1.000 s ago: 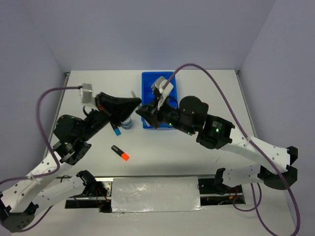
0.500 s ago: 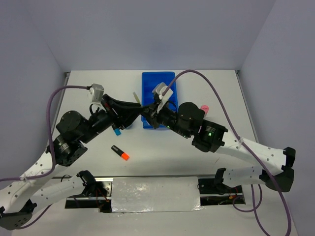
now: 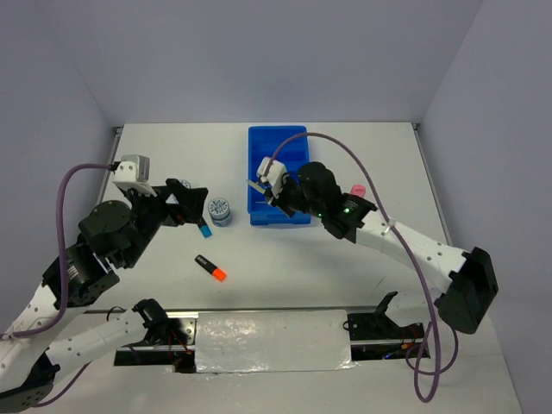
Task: Sort the stationery into containers
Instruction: Place the pen in the storage box.
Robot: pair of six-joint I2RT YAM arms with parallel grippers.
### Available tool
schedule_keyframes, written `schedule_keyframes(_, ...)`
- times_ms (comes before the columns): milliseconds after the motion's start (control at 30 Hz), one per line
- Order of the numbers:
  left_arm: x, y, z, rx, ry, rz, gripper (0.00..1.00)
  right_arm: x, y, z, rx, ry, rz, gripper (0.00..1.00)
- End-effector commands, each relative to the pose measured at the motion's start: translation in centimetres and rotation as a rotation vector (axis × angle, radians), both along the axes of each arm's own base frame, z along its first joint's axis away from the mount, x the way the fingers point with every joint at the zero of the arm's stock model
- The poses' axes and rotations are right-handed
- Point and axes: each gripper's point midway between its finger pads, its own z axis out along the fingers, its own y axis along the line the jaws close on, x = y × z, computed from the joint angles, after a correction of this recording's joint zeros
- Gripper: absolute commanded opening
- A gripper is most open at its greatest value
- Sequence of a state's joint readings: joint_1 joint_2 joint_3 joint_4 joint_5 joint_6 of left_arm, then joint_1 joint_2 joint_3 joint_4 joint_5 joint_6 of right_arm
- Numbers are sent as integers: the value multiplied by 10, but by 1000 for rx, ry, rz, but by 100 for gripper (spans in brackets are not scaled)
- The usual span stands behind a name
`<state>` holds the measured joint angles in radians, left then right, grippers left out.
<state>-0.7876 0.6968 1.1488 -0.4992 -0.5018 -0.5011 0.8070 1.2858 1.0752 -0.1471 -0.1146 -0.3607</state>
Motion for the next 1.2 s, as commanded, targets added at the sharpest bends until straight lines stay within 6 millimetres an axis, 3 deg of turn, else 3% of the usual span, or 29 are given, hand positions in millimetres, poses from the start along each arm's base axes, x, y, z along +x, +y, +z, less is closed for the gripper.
schedule_keyframes(0,-1,19,-40,171,63,46,99,5,-6,-37,-253,-49,218,0)
schedule_keyframes(67,-5,15,-50,203,78,7,99,14,-3,-60,-314,-15,254,0)
schedule_keyframes(167,-7,16,-70,226,88,-4,99,44,-9,-73,-417,-17,251,0)
schedule_keyframes(233,-7,13,-73,213,73,-15,99,55,-21,-85,-464,23,237,0)
schedule_keyframes(500,-10,19,-82,234,78,-12,99,78,-23,-119,-513,85,290,4)
schedule_keyframes(900,-12,15,-81,238,67,-45,98,85,-28,-139,-518,129,269,24)
schedule_keyframes(1133,-11,10,-83,244,72,-68,97,84,-30,-126,-503,113,246,33)
schedule_keyframes(1167,-10,10,-84,246,75,-65,98,84,-29,-124,-499,112,243,38)
